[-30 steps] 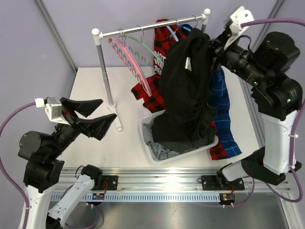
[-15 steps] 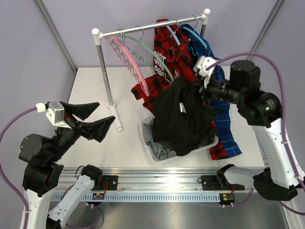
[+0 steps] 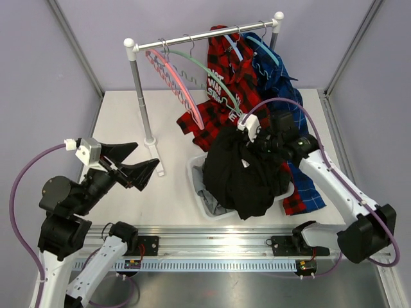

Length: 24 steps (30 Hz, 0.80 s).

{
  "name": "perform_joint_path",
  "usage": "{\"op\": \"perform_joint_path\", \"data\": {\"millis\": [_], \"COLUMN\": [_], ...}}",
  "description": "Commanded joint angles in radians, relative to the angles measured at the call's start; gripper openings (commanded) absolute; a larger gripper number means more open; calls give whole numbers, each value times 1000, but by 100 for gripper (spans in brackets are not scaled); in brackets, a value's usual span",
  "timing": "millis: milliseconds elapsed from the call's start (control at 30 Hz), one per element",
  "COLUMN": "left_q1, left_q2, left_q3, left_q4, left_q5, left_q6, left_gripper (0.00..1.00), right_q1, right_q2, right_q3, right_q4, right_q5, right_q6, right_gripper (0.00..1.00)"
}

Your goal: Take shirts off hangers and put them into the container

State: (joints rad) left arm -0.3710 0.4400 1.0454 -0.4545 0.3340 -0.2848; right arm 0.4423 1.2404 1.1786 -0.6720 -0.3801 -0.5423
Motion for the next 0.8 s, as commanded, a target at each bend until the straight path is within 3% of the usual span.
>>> {"op": "perform_joint_path", "data": {"millis": [0,100,300,400,433,567,667,767], "left_q1": [1,1,1,1,1,1,1,1], "left_q2": [-18,-23,-17,-18,-18,-18,-17,-18], "left_q3": [-18,-33,-65,-85,-90,-99,-96,-94], "left_q4": [25,22,37,51,56,54,51,53], "left_q5": [-20,-29,-27,-26,-27,-24,-24,-24], "left_q6": [19,30,41,38,39,42,47,49], "left_gripper": [99,99,99,99,99,99,99,99], "right_q1": [-2,6,10,10,10,6,-5,-14], "right_q2": [45,65,56,31,28,13,1,16], "right_q3": [-100,-248,-367,-431,-432,-335,-177,5], "right_q4": [219,319,341,350,347,267,160,37], "right_q5": [73,118,142,150,155,214,225,219], "right_q6": [-56,-132,-303,-350,-354,-305,-262,-223], "right_gripper": [0,0,3,10,18,41,53,57]}}
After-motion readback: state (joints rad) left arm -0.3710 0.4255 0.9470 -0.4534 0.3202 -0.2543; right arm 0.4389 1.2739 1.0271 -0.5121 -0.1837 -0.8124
